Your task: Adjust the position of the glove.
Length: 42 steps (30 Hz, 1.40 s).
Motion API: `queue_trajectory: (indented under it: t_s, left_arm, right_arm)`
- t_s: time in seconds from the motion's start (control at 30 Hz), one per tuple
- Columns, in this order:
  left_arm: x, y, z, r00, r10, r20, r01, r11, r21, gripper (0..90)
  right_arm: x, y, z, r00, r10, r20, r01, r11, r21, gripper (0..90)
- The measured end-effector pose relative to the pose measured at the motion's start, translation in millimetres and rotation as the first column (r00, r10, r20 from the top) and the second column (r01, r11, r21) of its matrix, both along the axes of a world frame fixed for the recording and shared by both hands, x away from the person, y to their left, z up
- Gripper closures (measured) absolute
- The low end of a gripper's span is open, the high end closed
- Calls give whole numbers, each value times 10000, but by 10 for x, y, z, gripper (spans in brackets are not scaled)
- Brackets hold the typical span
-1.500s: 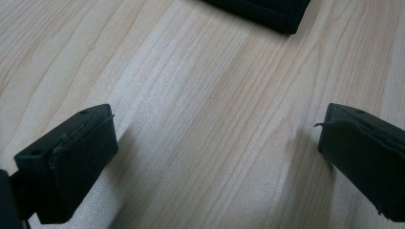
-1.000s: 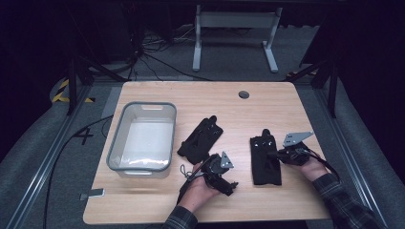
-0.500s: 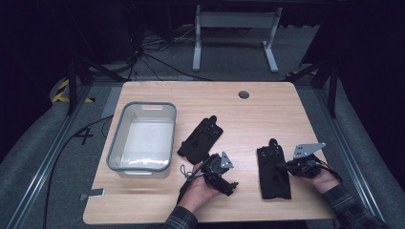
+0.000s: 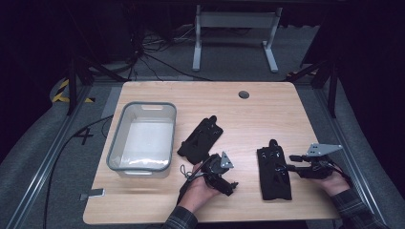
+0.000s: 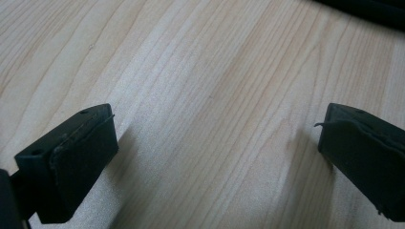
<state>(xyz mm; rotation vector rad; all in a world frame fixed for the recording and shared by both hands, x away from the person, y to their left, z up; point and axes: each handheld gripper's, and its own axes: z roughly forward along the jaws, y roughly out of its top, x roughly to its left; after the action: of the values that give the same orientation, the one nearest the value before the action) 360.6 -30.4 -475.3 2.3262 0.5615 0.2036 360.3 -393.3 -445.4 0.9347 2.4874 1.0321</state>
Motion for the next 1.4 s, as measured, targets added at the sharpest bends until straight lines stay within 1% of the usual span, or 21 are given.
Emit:
queue_trajectory:
  t_s: [0.07,0.1,0.13,0.17,0.2,0.3,0.33,0.43,0.47,0.67,0.73,0.77,0.83,0.9,0.97,1.03,1.17,1.27,1.3,1.33,1.4]
  left_arm:
    - [0,0,0,10000,0,-1,0,10000,-2,0]
    - [-1,0,0,10000,-2,-3,2,10000,-1,0]
    - [-1,0,0,10000,-1,-2,1,10000,-2,0]
    - [-1,0,0,10000,-1,-2,1,10000,-2,0]
    - [0,1,0,10000,-3,12,3,10000,7,0]
    - [0,1,1,10000,2,11,-2,10000,12,0]
    - [0,1,0,10000,-7,8,7,10000,0,0]
    - [0,1,0,10000,-5,7,5,10000,8,0]
    - [0,0,0,10000,-7,6,7,10000,-3,0]
    - [1,1,1,10000,-23,-9,23,10000,9,0]
    - [7,11,26,9999,104,-109,-102,9999,135,20]
    - [13,23,39,9998,182,-102,-180,9997,142,48]
    - [26,47,76,9984,468,-323,-466,9989,58,128]
    - [47,67,105,9968,656,-463,-649,9977,173,164]
    - [61,96,139,9953,806,-533,-802,9967,105,233]
    - [88,120,177,9949,883,-482,-880,9961,88,317]
    - [144,163,255,9918,1268,-161,-1266,9919,133,547]
    - [193,192,287,9877,1561,-49,-1560,9875,230,730]
    - [212,203,302,9840,1778,50,-1779,9836,294,779]
    - [227,206,309,9827,1852,53,-1853,9822,319,842]
    - [260,210,327,9764,2159,80,-2161,9754,426,895]
  right_arm:
    - [0,-67,-22,9994,-335,-35,334,9994,-61,408]
    - [-1,-98,-38,9988,-495,13,495,9987,-98,389]
    - [-2,-128,-55,9984,-565,6,565,9983,-120,348]
    - [-2,-128,-55,9984,-565,6,565,9983,-120,348]
    - [-6,-156,-82,9974,-709,104,711,9973,-191,305]
    - [-8,-216,-134,9964,-821,205,829,9959,-366,227]
    - [-5,-232,-146,9960,-871,212,879,9955,-362,207]
    - [2,-263,-187,9951,-960,233,962,9953,-84,136]
    - [6,-274,-212,9957,-897,225,894,9959,122,124]
    - [8,-276,-211,9956,-906,219,904,9958,123,125]
    - [8,-276,-211,9957,-905,219,902,9958,122,125]
    - [8,-276,-211,9957,-905,218,903,9958,123,125]
    - [8,-277,-211,9957,-903,222,901,9959,121,125]
    - [8,-277,-211,9957,-905,218,902,9958,122,125]
    - [8,-277,-211,9957,-904,218,901,9959,123,125]
    - [9,-277,-211,9957,-901,219,899,9959,121,125]
    - [9,-278,-210,9957,-904,208,901,9959,126,125]
    - [9,-277,-211,9957,-905,211,902,9958,131,125]
    - [9,-278,-210,9957,-903,209,900,9959,128,125]
    - [9,-278,-210,9957,-900,206,898,9959,124,125]
    - [9,-278,-210,9957,-899,208,897,9959,123,125]
